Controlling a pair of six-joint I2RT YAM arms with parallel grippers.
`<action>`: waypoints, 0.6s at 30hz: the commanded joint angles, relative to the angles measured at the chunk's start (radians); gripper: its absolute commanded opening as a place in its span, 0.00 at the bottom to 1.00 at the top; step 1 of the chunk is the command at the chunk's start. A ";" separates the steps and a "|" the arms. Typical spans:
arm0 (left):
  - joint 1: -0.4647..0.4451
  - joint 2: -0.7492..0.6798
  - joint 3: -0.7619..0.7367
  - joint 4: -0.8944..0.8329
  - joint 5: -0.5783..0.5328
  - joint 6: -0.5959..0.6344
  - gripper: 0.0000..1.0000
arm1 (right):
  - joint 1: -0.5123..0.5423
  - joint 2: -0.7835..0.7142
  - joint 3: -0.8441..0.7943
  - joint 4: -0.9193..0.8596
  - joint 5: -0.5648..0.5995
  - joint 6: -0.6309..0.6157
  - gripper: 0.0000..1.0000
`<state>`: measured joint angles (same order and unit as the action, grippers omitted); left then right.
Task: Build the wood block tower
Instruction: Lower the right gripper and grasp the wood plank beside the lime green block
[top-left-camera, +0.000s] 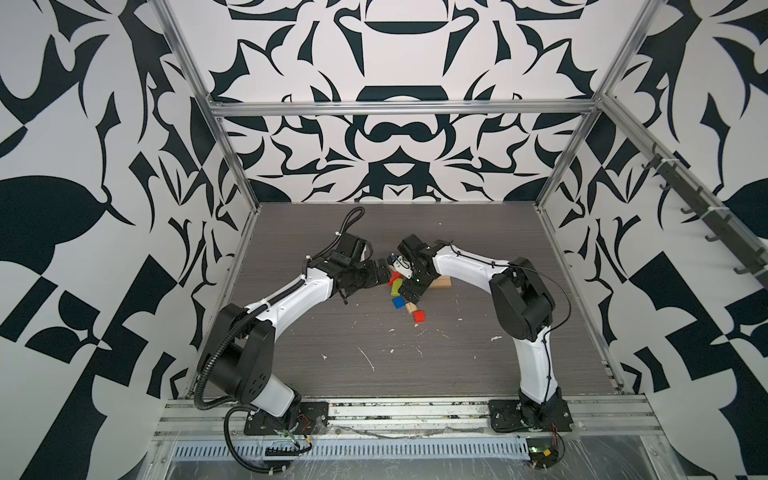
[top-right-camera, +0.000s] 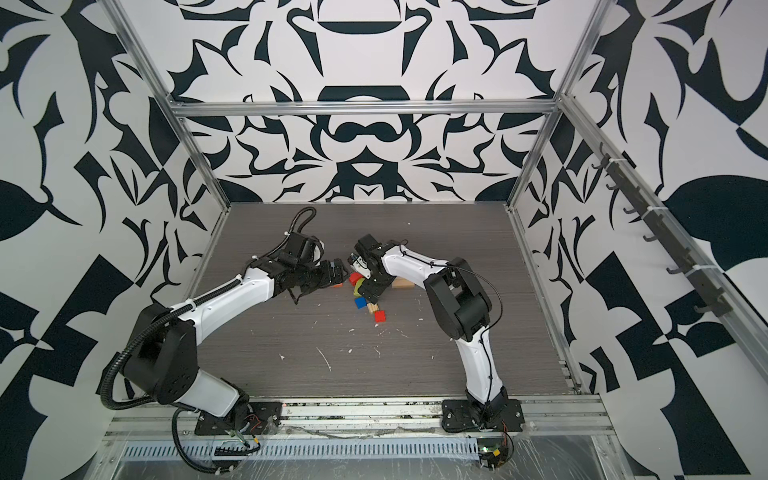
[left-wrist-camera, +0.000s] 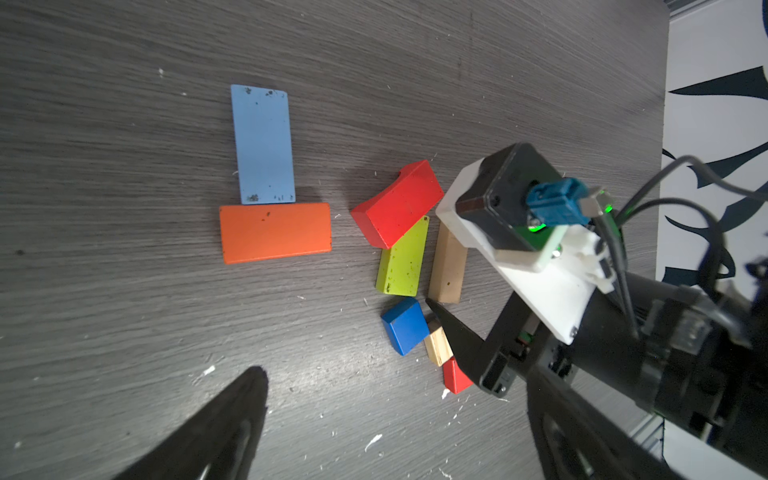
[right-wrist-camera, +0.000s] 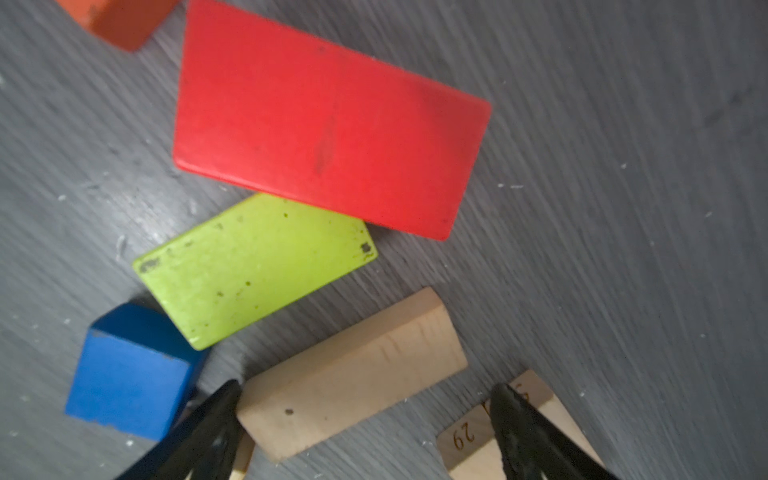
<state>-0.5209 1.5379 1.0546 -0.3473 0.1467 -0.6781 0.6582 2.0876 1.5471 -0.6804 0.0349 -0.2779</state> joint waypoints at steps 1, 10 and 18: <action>0.005 -0.012 0.002 -0.009 -0.001 -0.001 0.99 | 0.006 0.008 0.024 -0.001 0.002 -0.023 0.96; 0.006 -0.024 -0.009 -0.010 -0.008 -0.003 0.99 | 0.006 0.044 0.063 0.003 -0.012 -0.039 0.94; 0.009 -0.031 -0.017 -0.010 -0.009 -0.003 0.99 | 0.006 0.066 0.074 -0.005 -0.050 -0.047 0.87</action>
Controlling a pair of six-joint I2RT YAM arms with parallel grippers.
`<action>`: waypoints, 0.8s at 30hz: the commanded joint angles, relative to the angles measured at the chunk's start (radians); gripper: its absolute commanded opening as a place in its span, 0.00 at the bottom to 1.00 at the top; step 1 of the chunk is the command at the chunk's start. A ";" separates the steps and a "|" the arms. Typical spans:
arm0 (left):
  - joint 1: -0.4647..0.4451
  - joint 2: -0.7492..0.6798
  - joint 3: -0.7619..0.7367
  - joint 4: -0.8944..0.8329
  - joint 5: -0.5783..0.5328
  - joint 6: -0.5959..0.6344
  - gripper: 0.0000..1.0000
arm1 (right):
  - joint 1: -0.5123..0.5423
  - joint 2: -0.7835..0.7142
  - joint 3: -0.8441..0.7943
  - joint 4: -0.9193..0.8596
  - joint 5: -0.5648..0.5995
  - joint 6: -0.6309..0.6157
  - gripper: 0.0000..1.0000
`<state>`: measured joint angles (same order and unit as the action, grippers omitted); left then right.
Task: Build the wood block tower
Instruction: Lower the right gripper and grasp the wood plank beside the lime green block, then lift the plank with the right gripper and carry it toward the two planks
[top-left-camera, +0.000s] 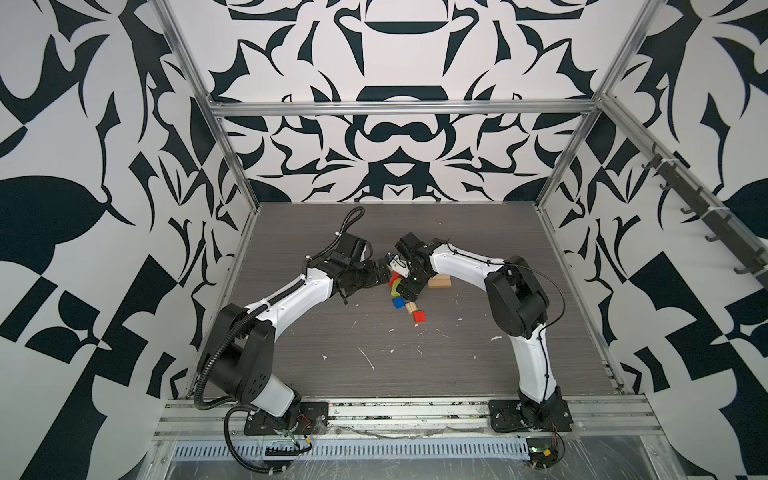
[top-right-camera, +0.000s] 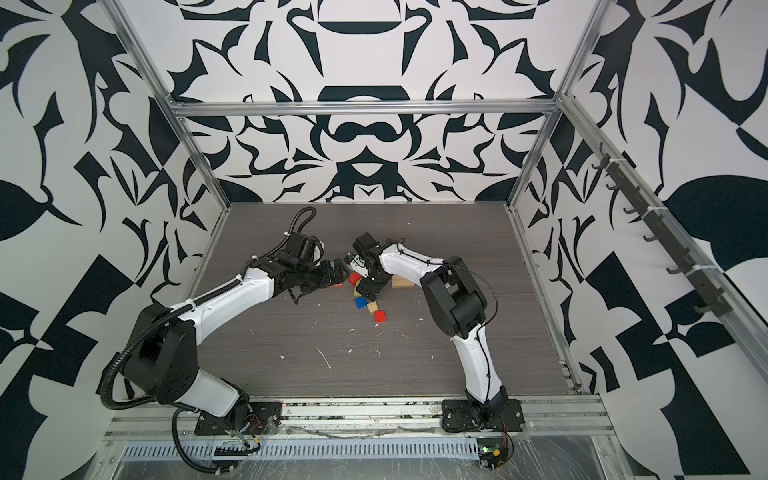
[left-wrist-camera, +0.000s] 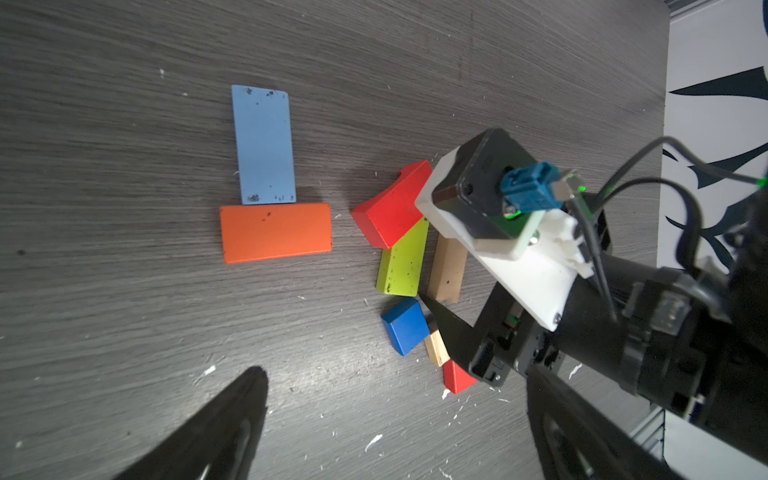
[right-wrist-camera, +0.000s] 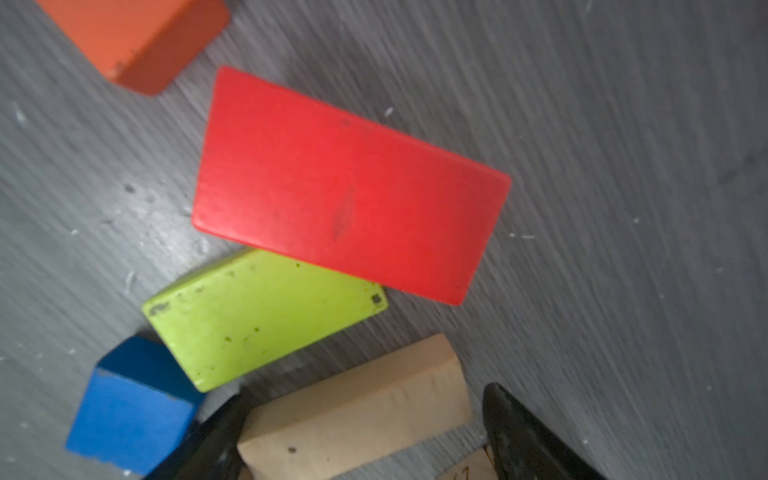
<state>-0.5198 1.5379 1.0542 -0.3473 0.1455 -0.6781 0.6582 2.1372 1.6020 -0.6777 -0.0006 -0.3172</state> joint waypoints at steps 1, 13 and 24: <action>0.007 -0.033 -0.018 -0.010 -0.010 -0.003 0.99 | 0.006 0.019 0.019 -0.009 -0.016 -0.009 0.86; 0.010 -0.035 -0.023 -0.003 -0.005 -0.004 0.99 | 0.006 0.015 0.021 -0.013 0.025 0.032 0.67; 0.012 -0.030 -0.027 0.001 -0.003 -0.005 0.99 | 0.005 -0.064 0.040 0.013 0.040 0.165 0.58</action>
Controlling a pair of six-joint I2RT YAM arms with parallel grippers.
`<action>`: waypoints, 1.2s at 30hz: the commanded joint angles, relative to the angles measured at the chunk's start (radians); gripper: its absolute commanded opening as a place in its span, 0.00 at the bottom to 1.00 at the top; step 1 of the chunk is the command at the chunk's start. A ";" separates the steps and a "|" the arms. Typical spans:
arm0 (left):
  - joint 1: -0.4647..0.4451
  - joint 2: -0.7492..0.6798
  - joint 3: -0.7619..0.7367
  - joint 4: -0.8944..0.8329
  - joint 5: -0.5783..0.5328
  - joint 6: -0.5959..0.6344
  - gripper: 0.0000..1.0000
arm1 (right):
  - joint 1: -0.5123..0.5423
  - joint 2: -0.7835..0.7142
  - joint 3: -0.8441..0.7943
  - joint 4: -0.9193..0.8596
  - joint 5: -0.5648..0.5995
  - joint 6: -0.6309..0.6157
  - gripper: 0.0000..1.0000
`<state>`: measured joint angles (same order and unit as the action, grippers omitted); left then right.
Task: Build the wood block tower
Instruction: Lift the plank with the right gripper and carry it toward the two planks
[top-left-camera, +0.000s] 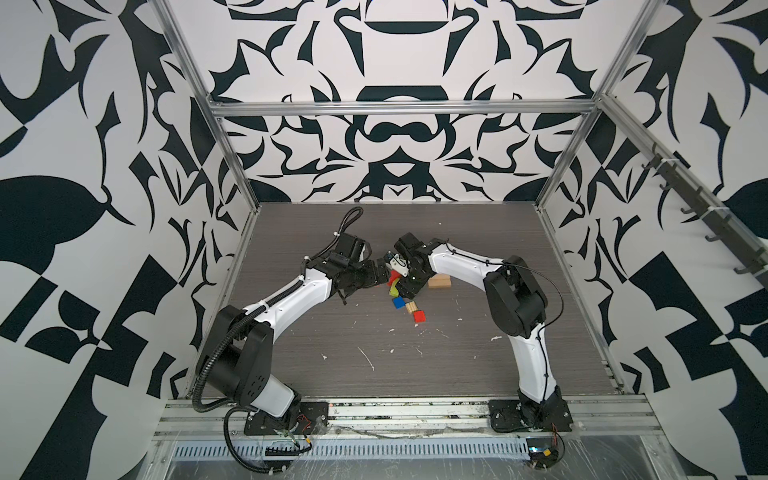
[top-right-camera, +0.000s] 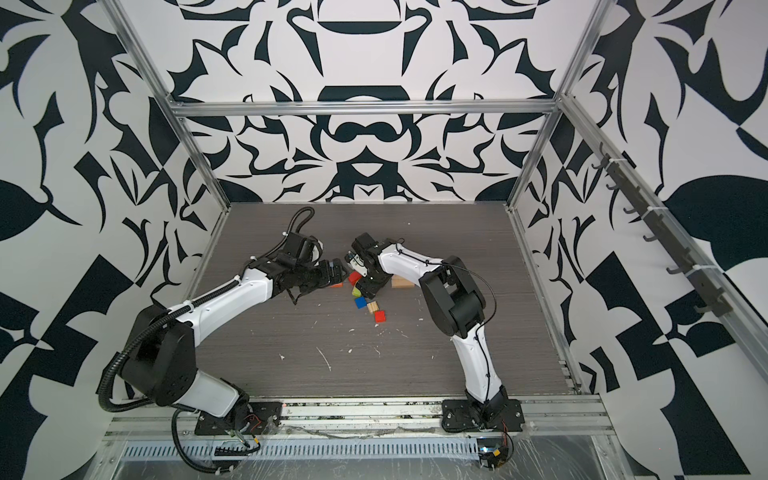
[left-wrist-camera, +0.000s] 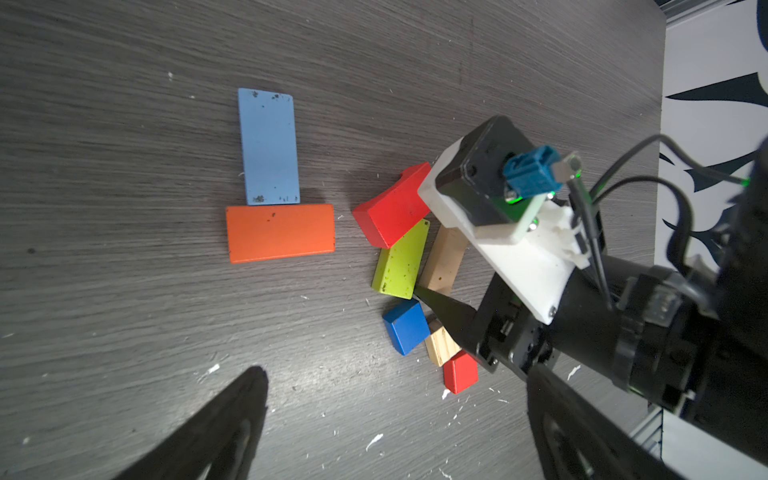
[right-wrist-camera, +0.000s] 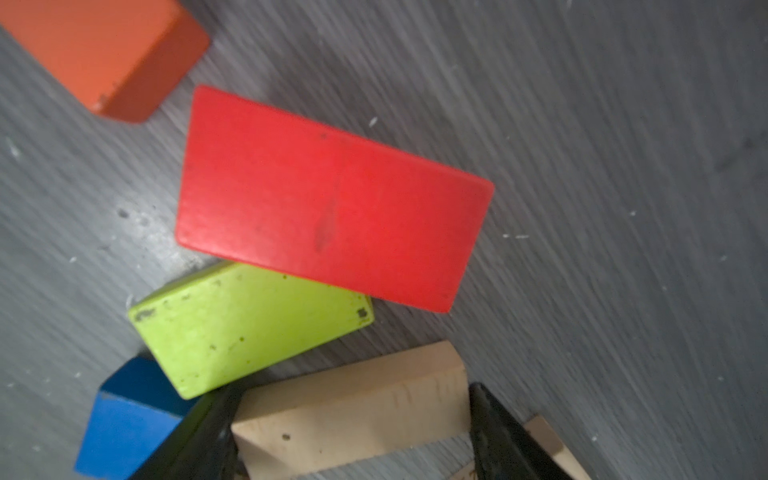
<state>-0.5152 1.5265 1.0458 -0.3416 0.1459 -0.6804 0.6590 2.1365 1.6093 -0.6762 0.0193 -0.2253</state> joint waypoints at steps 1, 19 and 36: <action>0.007 -0.016 -0.019 -0.004 -0.005 -0.003 0.99 | 0.005 -0.069 0.046 0.003 0.027 0.095 0.58; 0.014 0.049 0.040 0.000 0.011 0.024 0.99 | 0.009 -0.313 -0.162 -0.096 0.164 0.606 0.60; 0.014 0.135 0.124 0.008 0.054 0.035 0.99 | 0.008 -0.419 -0.537 0.080 0.211 0.790 0.63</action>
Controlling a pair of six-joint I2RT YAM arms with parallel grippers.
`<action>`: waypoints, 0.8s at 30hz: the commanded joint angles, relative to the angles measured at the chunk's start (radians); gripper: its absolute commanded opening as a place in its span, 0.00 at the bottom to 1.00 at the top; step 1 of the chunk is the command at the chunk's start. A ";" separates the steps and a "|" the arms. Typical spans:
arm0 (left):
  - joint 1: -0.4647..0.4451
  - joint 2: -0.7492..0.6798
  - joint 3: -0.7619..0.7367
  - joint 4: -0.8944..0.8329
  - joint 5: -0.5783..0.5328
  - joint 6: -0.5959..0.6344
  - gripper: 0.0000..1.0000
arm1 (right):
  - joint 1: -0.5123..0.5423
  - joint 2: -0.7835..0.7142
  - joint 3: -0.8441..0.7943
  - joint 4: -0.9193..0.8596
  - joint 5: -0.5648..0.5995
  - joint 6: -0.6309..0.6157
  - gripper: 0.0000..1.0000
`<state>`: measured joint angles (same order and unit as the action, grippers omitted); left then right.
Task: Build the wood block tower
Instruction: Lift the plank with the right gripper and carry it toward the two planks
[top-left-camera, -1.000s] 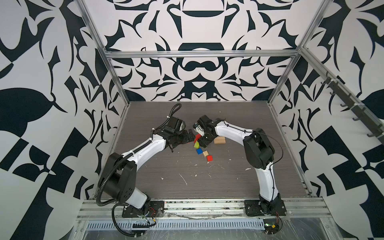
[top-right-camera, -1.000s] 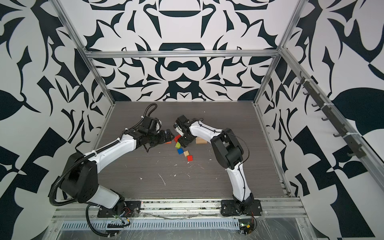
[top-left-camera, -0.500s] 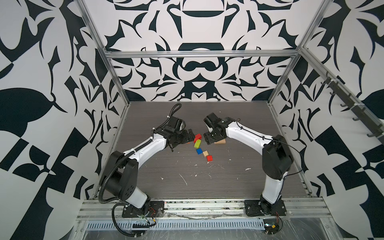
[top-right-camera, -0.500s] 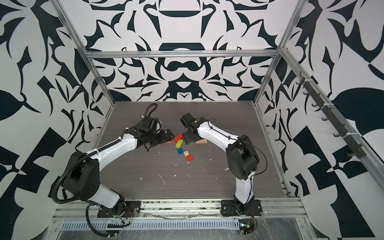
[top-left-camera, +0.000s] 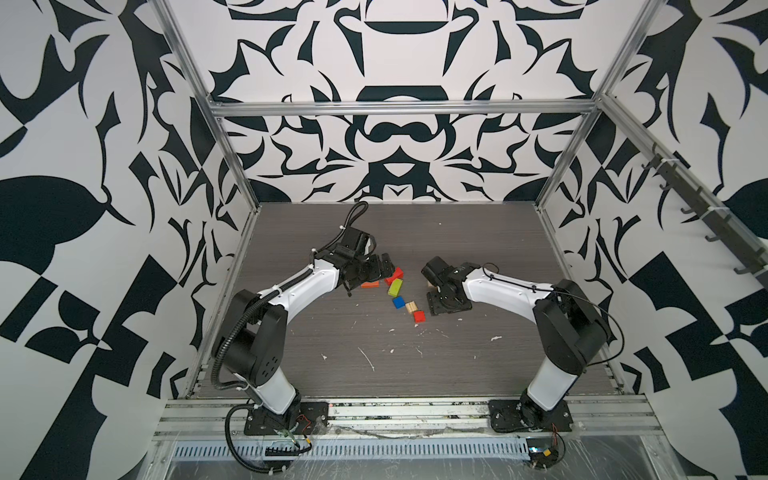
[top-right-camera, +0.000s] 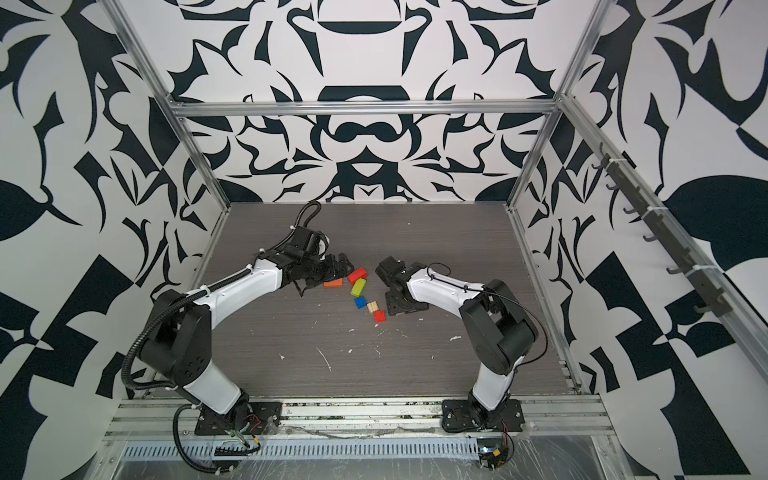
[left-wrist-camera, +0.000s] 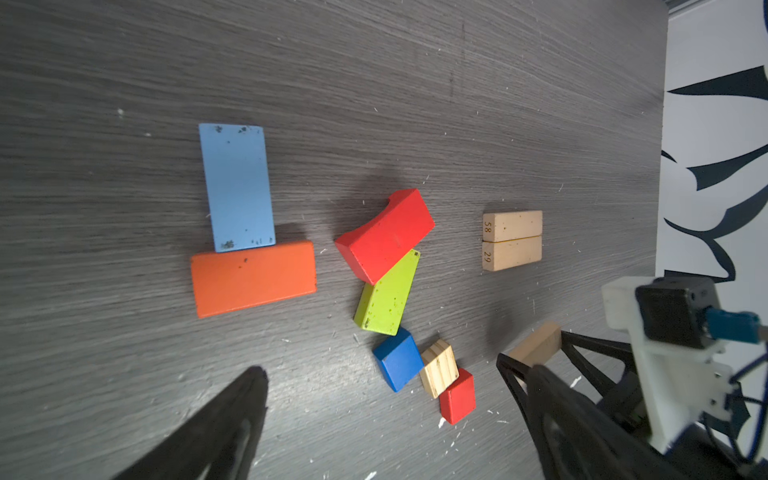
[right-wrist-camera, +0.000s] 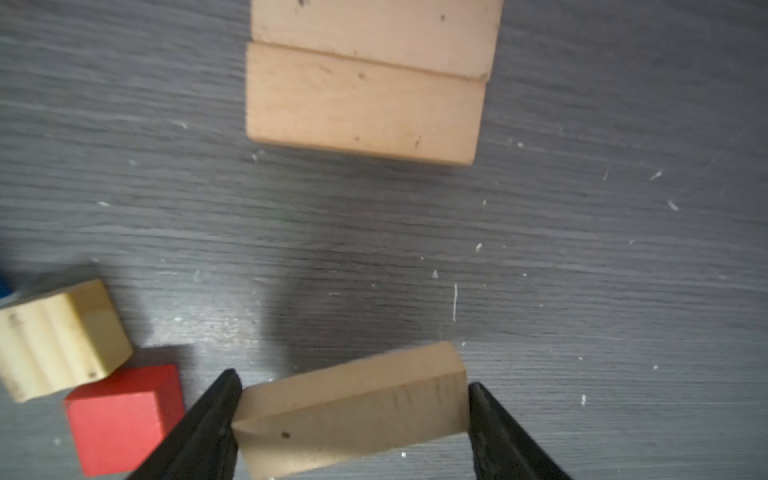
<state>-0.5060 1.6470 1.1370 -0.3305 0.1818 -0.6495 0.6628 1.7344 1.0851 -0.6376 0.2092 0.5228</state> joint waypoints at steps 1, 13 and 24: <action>0.004 0.016 0.036 -0.003 0.018 0.005 1.00 | 0.005 -0.011 -0.014 0.042 0.015 0.042 0.63; 0.004 0.021 0.024 0.016 0.015 -0.009 1.00 | 0.005 0.023 0.020 -0.008 -0.114 -0.086 0.86; 0.004 0.015 0.009 0.023 0.012 -0.013 1.00 | 0.003 0.065 0.076 -0.081 -0.158 -0.236 0.94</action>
<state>-0.5060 1.6600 1.1431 -0.3145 0.1883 -0.6552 0.6628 1.8034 1.1316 -0.6685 0.0578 0.3382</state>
